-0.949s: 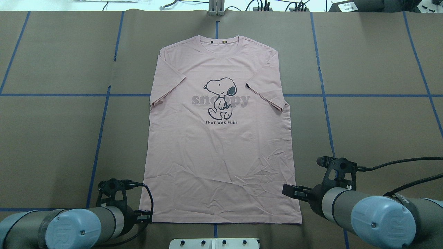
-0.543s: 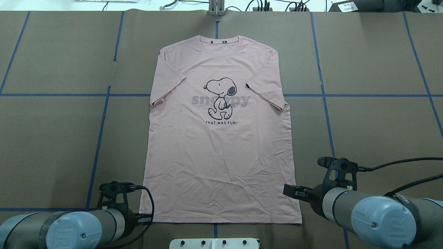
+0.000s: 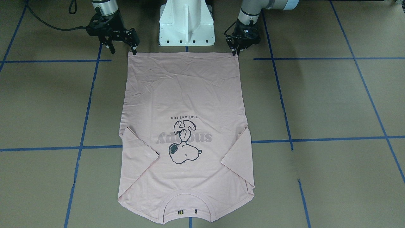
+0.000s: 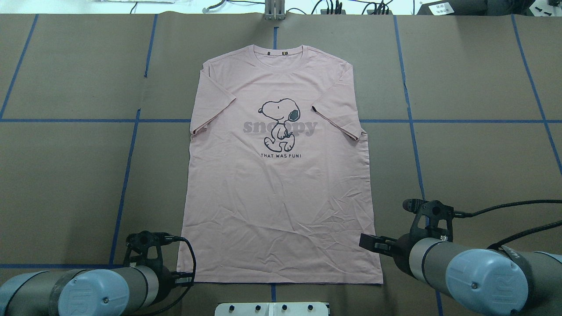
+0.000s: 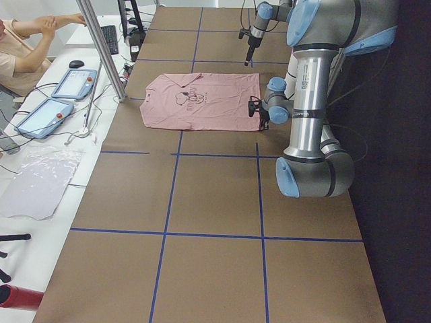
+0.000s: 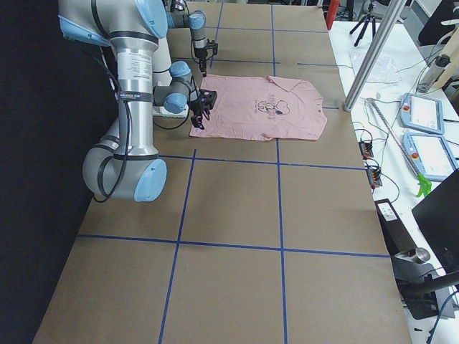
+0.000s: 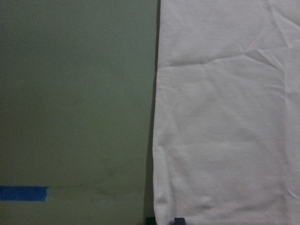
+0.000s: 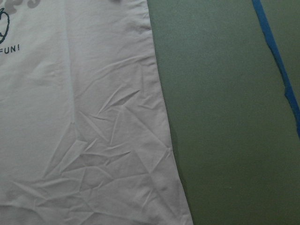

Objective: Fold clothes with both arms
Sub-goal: 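Grasp the hem corners nearest the robot with both grippers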

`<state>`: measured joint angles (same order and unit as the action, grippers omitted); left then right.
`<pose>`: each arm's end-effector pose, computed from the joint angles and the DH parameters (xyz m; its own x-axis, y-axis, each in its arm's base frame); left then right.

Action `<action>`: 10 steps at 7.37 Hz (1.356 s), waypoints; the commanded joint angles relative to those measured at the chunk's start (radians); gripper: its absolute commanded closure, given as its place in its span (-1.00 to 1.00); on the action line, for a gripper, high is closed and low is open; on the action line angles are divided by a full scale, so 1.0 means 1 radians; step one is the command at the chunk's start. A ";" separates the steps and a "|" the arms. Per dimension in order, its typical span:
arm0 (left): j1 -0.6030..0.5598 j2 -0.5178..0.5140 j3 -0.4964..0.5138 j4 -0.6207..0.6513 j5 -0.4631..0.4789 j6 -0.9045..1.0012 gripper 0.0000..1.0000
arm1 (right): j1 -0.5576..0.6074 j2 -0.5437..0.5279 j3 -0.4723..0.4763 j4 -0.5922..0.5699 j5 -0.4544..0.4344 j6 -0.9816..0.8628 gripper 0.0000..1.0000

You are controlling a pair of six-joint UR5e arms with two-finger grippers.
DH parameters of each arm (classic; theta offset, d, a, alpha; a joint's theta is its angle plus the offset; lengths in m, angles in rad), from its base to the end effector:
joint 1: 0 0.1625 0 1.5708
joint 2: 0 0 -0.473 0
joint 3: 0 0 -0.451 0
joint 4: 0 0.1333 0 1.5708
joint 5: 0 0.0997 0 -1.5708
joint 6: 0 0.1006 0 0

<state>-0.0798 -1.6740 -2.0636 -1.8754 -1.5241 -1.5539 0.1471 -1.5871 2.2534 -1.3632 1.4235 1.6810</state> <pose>0.5499 -0.1824 0.3641 0.6210 -0.0327 -0.7831 0.1056 0.9935 0.0422 -0.4602 -0.2179 0.3441 0.6029 0.1993 0.7725 -0.3246 0.9458 0.0093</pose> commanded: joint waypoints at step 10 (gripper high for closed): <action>0.009 -0.006 -0.001 0.007 0.041 0.011 1.00 | -0.230 -0.033 -0.090 -0.004 -0.196 0.236 -0.58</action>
<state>-0.0752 -1.6809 -2.0635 -1.8697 -1.5008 -1.5439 -0.0643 -1.6186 2.1891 -1.3659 1.2348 1.8711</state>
